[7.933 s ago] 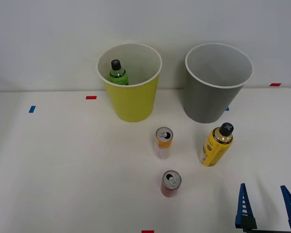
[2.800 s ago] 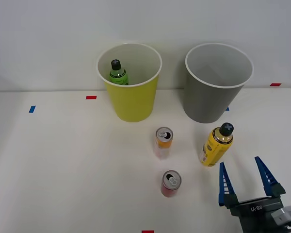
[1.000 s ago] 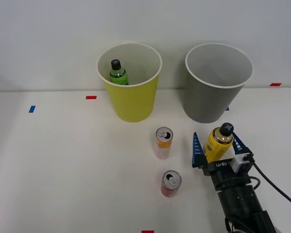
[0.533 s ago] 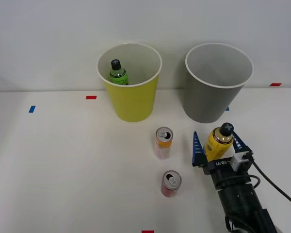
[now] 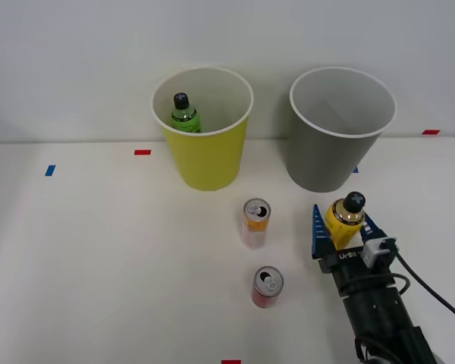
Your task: Put cans in the gray bin, plastic bottles in the light green bin
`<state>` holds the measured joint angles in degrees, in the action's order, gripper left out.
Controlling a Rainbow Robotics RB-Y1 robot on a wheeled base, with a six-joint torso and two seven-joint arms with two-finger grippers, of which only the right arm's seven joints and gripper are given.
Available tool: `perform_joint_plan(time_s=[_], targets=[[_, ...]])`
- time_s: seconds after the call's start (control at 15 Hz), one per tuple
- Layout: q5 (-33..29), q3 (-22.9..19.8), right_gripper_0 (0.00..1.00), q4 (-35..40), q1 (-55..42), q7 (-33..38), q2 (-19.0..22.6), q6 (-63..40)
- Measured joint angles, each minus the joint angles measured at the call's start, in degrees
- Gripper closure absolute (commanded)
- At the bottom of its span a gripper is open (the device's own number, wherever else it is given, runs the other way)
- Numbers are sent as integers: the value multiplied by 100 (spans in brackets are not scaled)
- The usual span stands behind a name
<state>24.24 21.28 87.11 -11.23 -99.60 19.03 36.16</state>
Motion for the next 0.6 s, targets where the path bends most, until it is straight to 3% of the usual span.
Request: perform_joint_plan(time_s=[0.6], targets=[[71,7,100,2,-2,-8,30,193]])
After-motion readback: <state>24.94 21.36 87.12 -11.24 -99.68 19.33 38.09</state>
